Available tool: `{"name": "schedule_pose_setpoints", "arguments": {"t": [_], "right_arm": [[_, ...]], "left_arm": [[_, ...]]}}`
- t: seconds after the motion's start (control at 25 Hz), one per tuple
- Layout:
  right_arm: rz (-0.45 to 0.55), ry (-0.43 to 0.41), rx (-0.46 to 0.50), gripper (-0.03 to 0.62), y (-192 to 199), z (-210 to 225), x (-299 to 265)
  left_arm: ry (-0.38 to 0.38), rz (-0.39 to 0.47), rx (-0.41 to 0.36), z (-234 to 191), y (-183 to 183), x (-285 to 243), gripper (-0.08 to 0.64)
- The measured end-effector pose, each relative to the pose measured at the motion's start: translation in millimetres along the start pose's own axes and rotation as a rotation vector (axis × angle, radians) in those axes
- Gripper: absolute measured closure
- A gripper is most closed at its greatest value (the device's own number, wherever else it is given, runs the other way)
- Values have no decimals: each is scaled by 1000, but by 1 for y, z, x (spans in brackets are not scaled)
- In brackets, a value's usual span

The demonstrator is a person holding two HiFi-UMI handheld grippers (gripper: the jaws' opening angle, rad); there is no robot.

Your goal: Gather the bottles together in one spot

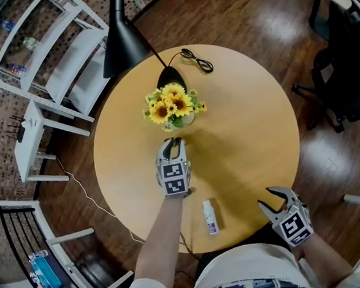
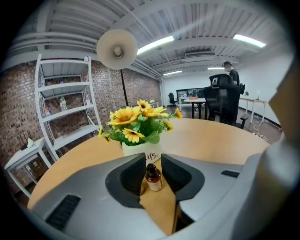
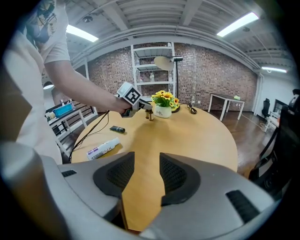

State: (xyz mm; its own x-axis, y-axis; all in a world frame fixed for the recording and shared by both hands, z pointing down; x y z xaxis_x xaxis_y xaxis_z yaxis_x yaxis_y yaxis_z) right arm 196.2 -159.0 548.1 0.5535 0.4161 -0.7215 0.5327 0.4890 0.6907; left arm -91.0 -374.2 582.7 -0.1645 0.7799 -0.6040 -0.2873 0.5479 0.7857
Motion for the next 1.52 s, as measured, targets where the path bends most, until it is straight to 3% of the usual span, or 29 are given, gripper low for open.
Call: {"name": "schedule_pose_setpoints", "arguments": {"t": [0.16, 0.4, 0.72, 1.04, 1.28, 1.52], "right_arm": [[14, -5, 37, 396, -5, -23, 4], [62, -27, 72, 396, -22, -74, 13], [122, -41, 108, 396, -39, -156, 34], [150, 22, 113, 396, -31, -251, 76], [124, 58, 78, 396, 10, -312, 97], [92, 71, 67, 396, 30, -356, 105]], "left_arm": [[16, 66, -9, -4, -9, 46, 439], [65, 121, 123, -8, 6, 152, 439], [135, 63, 208, 11, 97, 308, 437], [174, 18, 292, 17, 197, 448, 433], [213, -8, 313, 34, 258, 518, 433], [265, -81, 313, 50, 294, 547, 433]]}}
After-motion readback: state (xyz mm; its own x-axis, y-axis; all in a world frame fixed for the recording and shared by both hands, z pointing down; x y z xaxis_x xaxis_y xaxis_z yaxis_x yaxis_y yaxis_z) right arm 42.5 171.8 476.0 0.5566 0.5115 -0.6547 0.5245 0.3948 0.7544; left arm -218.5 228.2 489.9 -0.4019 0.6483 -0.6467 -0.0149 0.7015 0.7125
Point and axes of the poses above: the fingertips, and each gripper's own axes: x backward along the fingers, z to its right, y out of its underside, the point moved 4 cm from there along x, backward along the fingers, and after that the axes turned 6 degrees about -z, right-handed, at the moved point
